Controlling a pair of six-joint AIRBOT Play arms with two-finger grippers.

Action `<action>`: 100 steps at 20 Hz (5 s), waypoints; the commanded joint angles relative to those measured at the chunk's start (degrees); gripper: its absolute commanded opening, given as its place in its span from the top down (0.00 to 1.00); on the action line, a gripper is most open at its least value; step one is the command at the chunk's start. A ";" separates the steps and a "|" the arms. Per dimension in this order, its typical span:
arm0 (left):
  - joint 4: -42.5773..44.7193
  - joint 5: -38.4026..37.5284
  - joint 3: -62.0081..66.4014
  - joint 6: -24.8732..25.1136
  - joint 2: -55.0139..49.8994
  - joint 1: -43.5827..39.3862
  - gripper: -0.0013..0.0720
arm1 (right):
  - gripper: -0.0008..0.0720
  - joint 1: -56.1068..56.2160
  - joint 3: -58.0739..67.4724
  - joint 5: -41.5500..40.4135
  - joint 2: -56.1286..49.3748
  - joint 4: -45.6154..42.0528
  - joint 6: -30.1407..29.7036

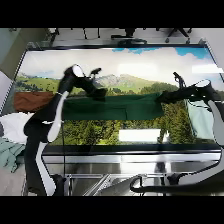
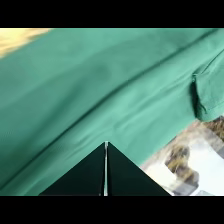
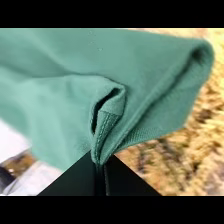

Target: Fold the shirts.

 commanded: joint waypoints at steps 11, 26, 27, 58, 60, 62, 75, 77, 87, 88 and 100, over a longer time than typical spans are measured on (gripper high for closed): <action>-0.33 10.05 4.33 -1.97 8.24 -8.81 0.96 | 0.96 -1.22 11.45 12.24 11.67 10.21 6.93; -4.66 0.02 0.59 2.16 46.25 14.45 0.96 | 0.49 65.46 11.85 -53.35 -13.38 19.17 -8.07; -4.66 -0.20 0.59 2.16 46.23 14.16 0.96 | 0.49 64.35 11.82 -50.38 -12.79 18.97 -8.41; -4.74 -3.93 0.59 2.14 43.89 13.79 0.96 | 0.96 32.06 21.31 -10.03 -13.60 0.35 13.03; -4.72 -4.57 0.59 2.14 43.89 13.79 0.96 | 0.96 29.29 25.90 -9.11 -9.03 -4.50 16.55; -4.76 -5.35 0.59 2.14 43.89 13.79 0.96 | 0.96 23.82 29.42 -6.47 -4.46 -9.84 20.26; -4.76 -6.64 0.52 2.16 43.89 13.79 0.96 | 0.96 -24.17 30.12 0.46 5.29 -14.16 27.28; -4.76 -7.19 0.35 2.19 43.91 13.77 0.96 | 0.96 -26.53 29.83 5.95 4.61 -17.38 31.89; -11.06 -7.15 -16.79 6.60 45.40 13.64 0.96 | 0.95 -27.28 24.46 29.24 7.02 -37.42 49.37; -13.31 -7.10 -17.88 7.56 45.40 13.64 0.96 | 0.78 -27.30 22.29 29.97 7.17 -40.72 49.77; -15.17 -5.88 -18.43 7.72 45.38 8.92 0.96 | 0.94 -27.12 16.92 23.04 7.54 -39.63 46.40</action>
